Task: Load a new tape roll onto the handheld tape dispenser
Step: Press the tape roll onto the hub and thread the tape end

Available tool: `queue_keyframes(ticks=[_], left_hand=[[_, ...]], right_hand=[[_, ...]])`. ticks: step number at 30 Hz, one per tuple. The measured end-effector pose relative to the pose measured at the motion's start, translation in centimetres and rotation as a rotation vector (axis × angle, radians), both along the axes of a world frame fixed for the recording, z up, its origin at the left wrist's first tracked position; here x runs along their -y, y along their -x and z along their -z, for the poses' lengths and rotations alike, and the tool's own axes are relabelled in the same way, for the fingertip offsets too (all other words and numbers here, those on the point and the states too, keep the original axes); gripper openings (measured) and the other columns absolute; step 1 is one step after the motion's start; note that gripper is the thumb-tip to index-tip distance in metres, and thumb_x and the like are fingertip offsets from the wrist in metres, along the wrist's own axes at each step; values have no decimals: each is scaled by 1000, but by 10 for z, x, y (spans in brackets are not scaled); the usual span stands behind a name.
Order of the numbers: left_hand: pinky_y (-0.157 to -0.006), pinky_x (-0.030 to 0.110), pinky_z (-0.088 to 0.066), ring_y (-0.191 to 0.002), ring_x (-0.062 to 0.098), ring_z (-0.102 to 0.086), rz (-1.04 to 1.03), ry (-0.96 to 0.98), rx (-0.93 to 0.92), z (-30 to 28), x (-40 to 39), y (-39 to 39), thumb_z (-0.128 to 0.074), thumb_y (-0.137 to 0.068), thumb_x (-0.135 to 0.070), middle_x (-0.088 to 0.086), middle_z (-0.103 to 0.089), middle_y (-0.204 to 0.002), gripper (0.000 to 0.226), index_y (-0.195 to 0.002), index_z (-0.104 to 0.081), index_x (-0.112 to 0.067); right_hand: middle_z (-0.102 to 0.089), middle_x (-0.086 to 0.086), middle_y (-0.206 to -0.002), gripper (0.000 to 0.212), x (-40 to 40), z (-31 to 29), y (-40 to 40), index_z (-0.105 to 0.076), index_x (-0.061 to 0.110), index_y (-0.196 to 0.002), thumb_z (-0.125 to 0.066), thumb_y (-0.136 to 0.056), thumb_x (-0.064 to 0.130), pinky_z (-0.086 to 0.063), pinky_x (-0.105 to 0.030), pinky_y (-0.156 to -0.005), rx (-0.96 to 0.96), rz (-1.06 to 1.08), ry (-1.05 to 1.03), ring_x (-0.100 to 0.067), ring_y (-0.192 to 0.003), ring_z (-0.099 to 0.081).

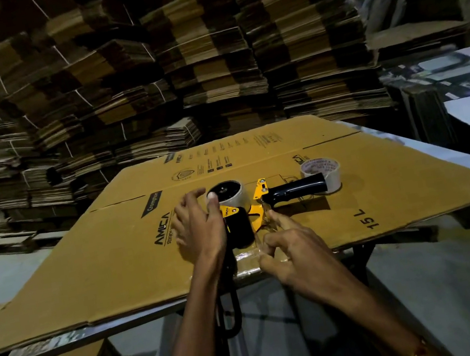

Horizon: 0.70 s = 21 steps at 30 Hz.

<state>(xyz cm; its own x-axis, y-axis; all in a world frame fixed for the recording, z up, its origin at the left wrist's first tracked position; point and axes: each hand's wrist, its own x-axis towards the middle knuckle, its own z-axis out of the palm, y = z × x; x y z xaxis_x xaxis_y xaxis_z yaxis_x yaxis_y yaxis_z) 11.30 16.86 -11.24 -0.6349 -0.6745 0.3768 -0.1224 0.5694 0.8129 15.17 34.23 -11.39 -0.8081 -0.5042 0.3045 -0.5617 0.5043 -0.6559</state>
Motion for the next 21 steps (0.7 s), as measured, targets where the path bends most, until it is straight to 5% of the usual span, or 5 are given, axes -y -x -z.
queue_keyframes(ticks=[3,8,21], left_hand=[[-97,42,-32,-119,20,-43,-47,203,-134,27,-14,-53,-43,-97,-43,-1,-53,-123,25,-106,-59,-27],[-91,42,-36,-101,11,-50,241,395,-114,77,-34,-104,-46,-91,-47,-13,-53,-104,21,-97,-59,-32],[-72,42,-54,-88,13,-54,287,339,-233,60,-32,-106,-52,-87,-38,-13,-55,-91,17,-93,-61,-25]], right_hand=[[-19,-2,-165,25,-2,-1,-2,-57,26,-67,-63,-91,28,-24,-37,-116,11,-3,-2,-14,-151,-17],[-16,-3,-166,21,3,-4,-7,-60,30,-72,-61,-93,32,-25,-37,-115,36,-6,-41,-20,-151,-19],[-19,2,-165,20,21,-6,-9,-69,23,-80,-60,-94,35,-26,-35,-114,-56,21,-147,-19,-149,-20]])
